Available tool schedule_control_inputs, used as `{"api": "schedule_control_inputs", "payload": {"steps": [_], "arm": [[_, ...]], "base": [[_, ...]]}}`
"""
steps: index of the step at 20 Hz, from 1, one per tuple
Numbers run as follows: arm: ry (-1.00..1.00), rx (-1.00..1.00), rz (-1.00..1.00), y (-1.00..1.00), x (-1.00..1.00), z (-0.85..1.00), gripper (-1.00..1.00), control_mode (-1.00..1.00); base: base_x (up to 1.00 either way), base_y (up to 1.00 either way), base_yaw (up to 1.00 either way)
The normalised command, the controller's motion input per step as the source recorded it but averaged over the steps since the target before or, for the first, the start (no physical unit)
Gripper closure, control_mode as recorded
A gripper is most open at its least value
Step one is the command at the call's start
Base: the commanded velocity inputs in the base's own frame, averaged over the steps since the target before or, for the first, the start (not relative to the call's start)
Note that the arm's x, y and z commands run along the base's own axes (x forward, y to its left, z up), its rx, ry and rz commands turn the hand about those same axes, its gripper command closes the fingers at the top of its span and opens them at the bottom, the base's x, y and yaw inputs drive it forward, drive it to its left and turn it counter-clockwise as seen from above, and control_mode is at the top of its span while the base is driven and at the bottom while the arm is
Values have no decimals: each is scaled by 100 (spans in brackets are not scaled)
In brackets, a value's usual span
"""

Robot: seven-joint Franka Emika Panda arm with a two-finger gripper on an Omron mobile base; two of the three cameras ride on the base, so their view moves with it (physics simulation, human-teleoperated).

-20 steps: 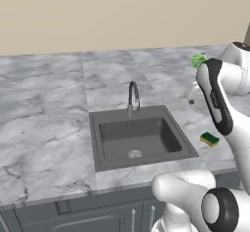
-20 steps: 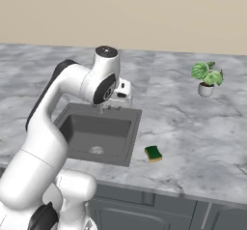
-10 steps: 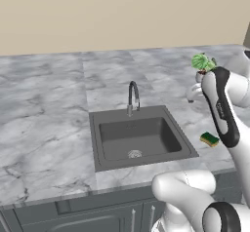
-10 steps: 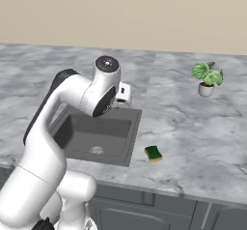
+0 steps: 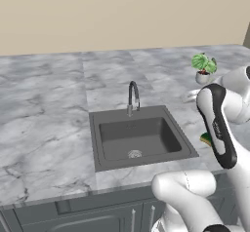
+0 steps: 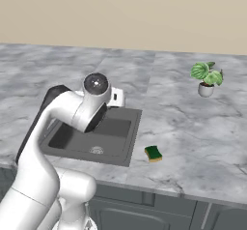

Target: Soak the sponge with water for a few seconds and then drop it inside the sink.

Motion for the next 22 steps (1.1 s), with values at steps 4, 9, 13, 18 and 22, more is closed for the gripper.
{"api": "schedule_control_inputs", "payload": {"steps": [4,9,13,18,22], "arm": [[-17,5,0,1,5,-3,-100,-100],[-22,8,2,0,0,0,-100,-100],[-19,7,5,0,0,0,-100,-100],[-12,2,4,0,0,0,-100,-100],[-7,0,3,0,0,0,-100,-100]], "base": [[0,0,0],[0,0,0],[0,0,0],[0,0,0],[0,0,0]]}}
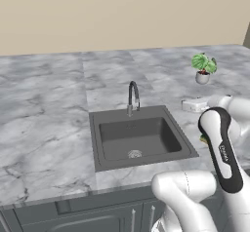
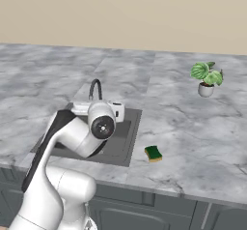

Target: Soak the sponge with water for a few seconds and then drop it inside the sink.

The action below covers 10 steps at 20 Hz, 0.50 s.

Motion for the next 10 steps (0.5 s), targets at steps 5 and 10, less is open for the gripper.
{"api": "schedule_control_inputs", "payload": {"steps": [5,10], "arm": [[-9,0,0,0,0,-7,-100,-100],[-7,1,0,0,0,-11,-100,-100]], "base": [[0,0,0],[0,0,0]]}}
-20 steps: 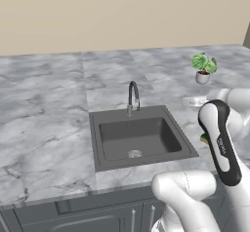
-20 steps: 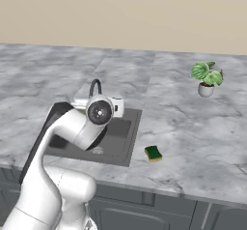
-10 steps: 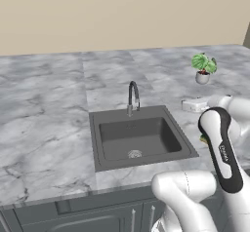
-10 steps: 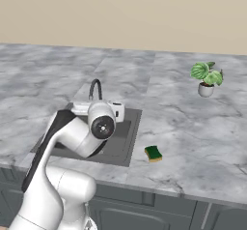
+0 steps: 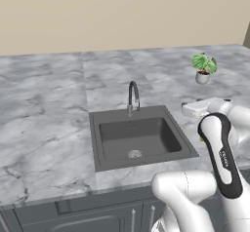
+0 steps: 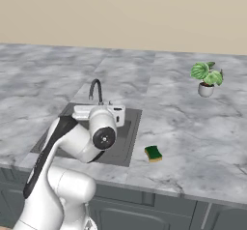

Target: Soak the sponge with water for a few seconds and then drop it inside the sink.

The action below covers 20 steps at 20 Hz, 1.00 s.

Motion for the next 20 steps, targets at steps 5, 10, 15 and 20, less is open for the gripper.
{"api": "schedule_control_inputs", "payload": {"steps": [5,10,15,20], "arm": [[0,0,1,0,0,-21,-100,-100],[0,-1,2,0,0,-8,-100,-100],[2,-2,6,0,8,-5,-100,-100],[3,-3,10,0,22,0,-100,-100]], "base": [[0,0,0],[0,0,0],[0,0,0],[0,0,0]]}}
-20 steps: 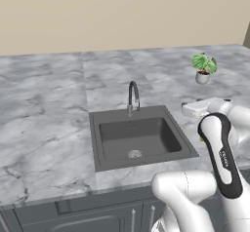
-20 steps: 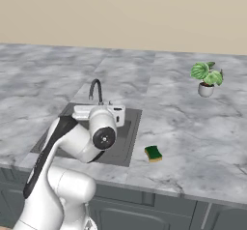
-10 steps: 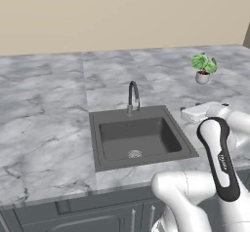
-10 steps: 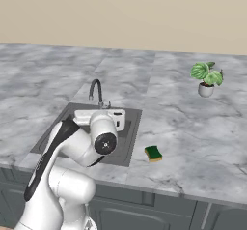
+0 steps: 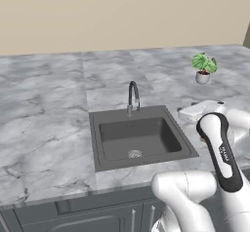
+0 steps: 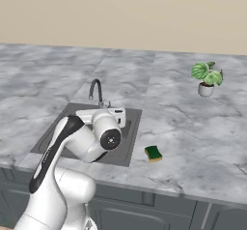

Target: Soak the sponge with water for a few seconds and then drop it inside the sink.

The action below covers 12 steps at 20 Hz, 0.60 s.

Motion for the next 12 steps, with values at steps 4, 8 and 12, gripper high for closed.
{"api": "schedule_control_inputs", "payload": {"steps": [4,8,12], "arm": [[4,-4,8,0,21,-4,-100,-100],[0,-1,4,1,29,-16,-100,-100],[0,0,1,2,26,-20,-100,-100]], "base": [[0,0,0],[0,0,0],[0,0,0]]}}
